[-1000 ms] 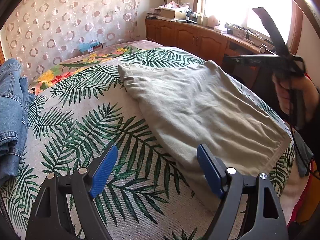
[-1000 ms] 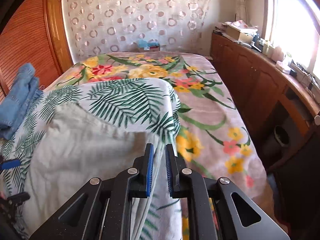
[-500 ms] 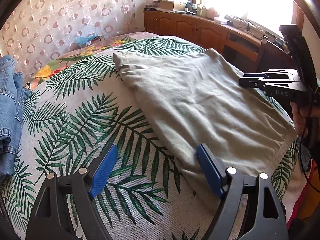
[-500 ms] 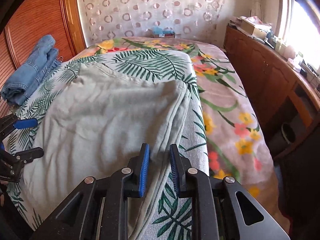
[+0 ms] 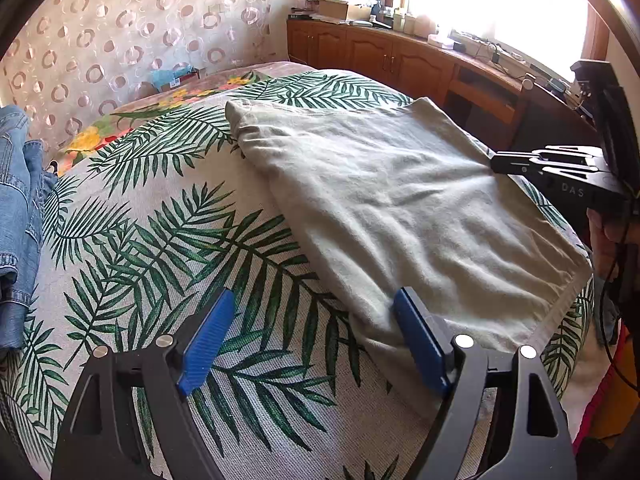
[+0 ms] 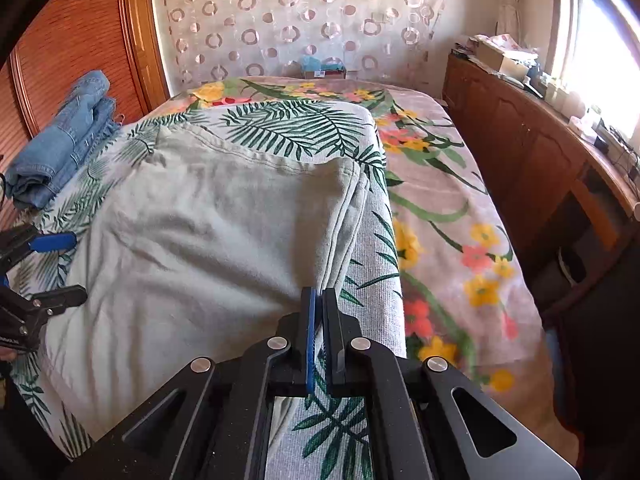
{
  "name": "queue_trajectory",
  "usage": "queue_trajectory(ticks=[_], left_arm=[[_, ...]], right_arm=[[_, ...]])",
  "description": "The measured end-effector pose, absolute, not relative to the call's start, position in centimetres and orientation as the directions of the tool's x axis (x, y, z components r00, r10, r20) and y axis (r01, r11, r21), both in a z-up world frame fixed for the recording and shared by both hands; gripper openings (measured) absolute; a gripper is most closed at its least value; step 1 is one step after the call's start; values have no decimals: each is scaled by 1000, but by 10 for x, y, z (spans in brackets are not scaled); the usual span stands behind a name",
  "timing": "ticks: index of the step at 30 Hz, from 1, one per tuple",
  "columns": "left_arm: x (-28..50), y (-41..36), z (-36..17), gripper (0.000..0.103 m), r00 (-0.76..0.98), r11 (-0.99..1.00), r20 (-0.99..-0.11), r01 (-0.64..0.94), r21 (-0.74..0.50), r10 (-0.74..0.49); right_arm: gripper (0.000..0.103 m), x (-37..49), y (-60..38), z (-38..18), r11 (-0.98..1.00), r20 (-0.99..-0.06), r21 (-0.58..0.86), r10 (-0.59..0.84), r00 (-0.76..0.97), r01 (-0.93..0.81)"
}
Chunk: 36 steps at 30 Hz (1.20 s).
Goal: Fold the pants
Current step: 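Grasp the shorts side with the right gripper and fold it over the other half, then open the right gripper and move the left gripper to the shorts hem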
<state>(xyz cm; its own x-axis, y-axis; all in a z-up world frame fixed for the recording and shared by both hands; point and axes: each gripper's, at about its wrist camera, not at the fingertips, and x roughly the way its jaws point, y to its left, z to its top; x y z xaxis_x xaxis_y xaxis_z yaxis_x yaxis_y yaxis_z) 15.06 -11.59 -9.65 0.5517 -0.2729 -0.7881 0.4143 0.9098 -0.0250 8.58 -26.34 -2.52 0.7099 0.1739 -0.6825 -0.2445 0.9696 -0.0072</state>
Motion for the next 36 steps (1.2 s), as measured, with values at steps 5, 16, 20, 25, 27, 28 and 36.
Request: queue_trajectory(ticks=[5, 16, 20, 25, 27, 28, 36], left_arm=[[150, -116, -96, 83, 552, 910, -788, 414, -25, -273], [151, -116, -96, 83, 551, 910, -789, 415, -25, -273], [151, -116, -96, 83, 551, 910, -789, 415, -25, -273], [151, -116, -96, 83, 551, 910, -789, 415, -25, -273], [150, -115, -96, 83, 548, 909, -790, 416, -29, -276], [149, -115, -96, 83, 543, 908, -792, 418, -32, -278], [123, -107, -89, 83, 487, 894, -806, 435, -113, -338]], right_arm=[[9, 64, -267, -20, 971, -655, 30, 198, 729, -237], [42, -3, -260, -29, 975, -623, 43, 197, 757, -219], [42, -19, -262, -35, 974, -622, 65, 210, 754, -217], [42, -27, -266, -37, 974, -627, 82, 214, 749, -210], [42, -30, -266, -40, 973, -631, 92, 220, 744, -209], [42, -30, -268, -41, 973, -633, 96, 221, 742, -209], [42, -38, -269, -40, 973, -639, 101, 222, 737, -206]])
